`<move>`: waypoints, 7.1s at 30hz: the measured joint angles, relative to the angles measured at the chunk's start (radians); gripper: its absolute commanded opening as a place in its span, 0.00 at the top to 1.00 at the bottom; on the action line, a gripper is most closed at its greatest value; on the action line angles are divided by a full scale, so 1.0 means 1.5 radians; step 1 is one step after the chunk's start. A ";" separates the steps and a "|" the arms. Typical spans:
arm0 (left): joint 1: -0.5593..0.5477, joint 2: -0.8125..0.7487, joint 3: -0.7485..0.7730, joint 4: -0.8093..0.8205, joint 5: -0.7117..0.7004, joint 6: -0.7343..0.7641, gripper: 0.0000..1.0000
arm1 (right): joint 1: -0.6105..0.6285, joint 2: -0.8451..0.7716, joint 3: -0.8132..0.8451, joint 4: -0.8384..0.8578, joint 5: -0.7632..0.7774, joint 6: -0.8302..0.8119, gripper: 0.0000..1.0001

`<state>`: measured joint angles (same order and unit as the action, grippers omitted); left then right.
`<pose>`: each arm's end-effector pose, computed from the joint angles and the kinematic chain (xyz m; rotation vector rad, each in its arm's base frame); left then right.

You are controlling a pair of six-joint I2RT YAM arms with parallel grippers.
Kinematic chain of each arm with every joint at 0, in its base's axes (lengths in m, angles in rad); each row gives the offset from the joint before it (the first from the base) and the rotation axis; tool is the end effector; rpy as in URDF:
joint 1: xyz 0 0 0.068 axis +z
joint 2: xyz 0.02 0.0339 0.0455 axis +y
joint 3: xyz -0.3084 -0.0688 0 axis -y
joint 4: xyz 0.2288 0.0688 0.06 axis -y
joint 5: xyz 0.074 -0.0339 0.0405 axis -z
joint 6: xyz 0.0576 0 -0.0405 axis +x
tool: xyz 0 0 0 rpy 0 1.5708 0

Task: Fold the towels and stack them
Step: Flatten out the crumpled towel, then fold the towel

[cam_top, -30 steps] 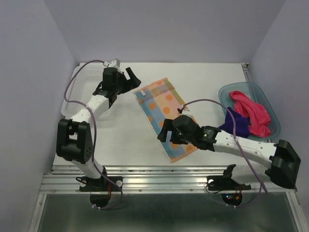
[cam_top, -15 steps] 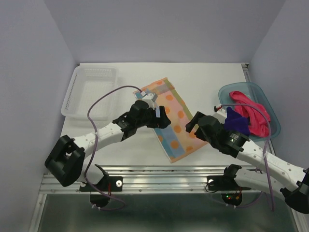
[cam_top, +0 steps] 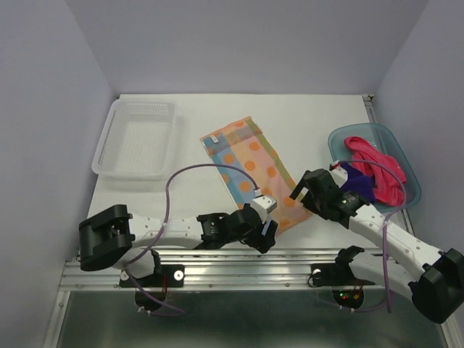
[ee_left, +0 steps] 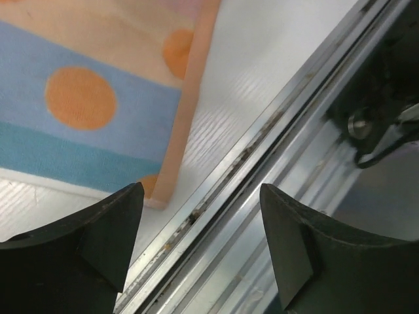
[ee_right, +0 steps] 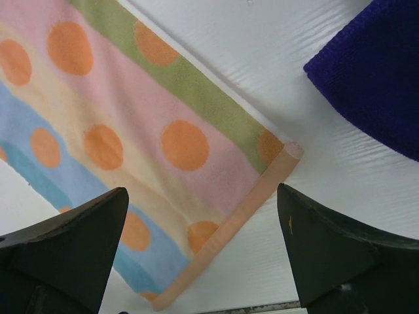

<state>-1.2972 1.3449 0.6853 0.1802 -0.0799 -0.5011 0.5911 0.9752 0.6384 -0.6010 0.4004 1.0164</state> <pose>0.0815 -0.2733 0.2607 0.8083 2.0607 -0.9968 0.1436 0.0694 0.2474 0.6666 2.3268 0.2294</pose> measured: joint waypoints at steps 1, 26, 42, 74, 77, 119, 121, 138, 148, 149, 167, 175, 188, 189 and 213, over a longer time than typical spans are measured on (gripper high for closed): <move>-0.005 0.032 0.006 -0.009 -0.005 0.000 0.20 | -0.012 0.001 -0.005 0.004 -0.010 -0.004 0.00; -0.028 0.210 0.128 -0.150 -0.057 0.032 0.68 | -0.093 0.004 -0.065 0.045 -0.091 -0.052 0.00; -0.032 0.228 0.145 -0.154 -0.092 0.016 1.00 | -0.112 -0.008 -0.069 0.042 -0.088 -0.053 0.06; -0.033 0.098 0.061 -0.123 0.008 -0.006 1.00 | -0.115 -0.034 -0.120 0.024 -0.041 -0.034 0.99; -0.033 0.056 0.061 -0.118 0.039 -0.003 1.00 | -0.115 -0.092 -0.096 -0.007 -0.042 -0.036 0.99; 0.357 -0.056 0.097 -0.206 -0.005 -0.018 1.00 | -0.115 0.422 0.388 0.188 -0.148 -0.159 0.99; 0.383 -0.035 0.114 -0.209 -0.011 -0.017 1.00 | -0.115 0.447 0.407 0.195 -0.153 -0.162 0.99; 0.500 0.092 0.195 -0.215 -0.016 0.001 1.00 | -0.115 0.654 0.572 0.215 -0.194 -0.183 0.99; 0.525 0.135 0.225 -0.219 -0.021 0.000 1.00 | -0.115 0.699 0.621 0.223 -0.194 -0.185 0.99; 0.527 0.141 0.229 -0.219 -0.022 0.000 1.00 | -0.115 0.703 0.626 0.224 -0.194 -0.185 0.99; 0.574 0.237 0.279 -0.220 -0.020 0.004 1.00 | -0.115 0.812 0.725 0.223 -0.210 -0.192 0.98; 0.579 0.268 0.297 -0.232 -0.020 0.006 0.39 | -0.115 0.844 0.757 0.211 -0.215 -0.197 0.55; 0.510 0.108 0.273 -0.237 -0.053 -0.002 0.14 | -0.115 0.727 0.649 0.195 -0.222 -0.220 0.14; 0.476 0.074 0.255 -0.233 -0.060 -0.002 0.13 | -0.115 0.692 0.608 0.194 -0.219 -0.219 0.11; 0.202 0.119 0.080 -0.151 -0.058 0.021 0.32 | -0.115 0.253 0.057 0.278 -0.202 -0.154 0.03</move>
<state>-0.9947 1.5238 0.8055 -0.0463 -0.1665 -0.4694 0.4179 1.3544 0.7246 -0.1844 0.0967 0.7856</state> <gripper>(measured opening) 0.725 0.981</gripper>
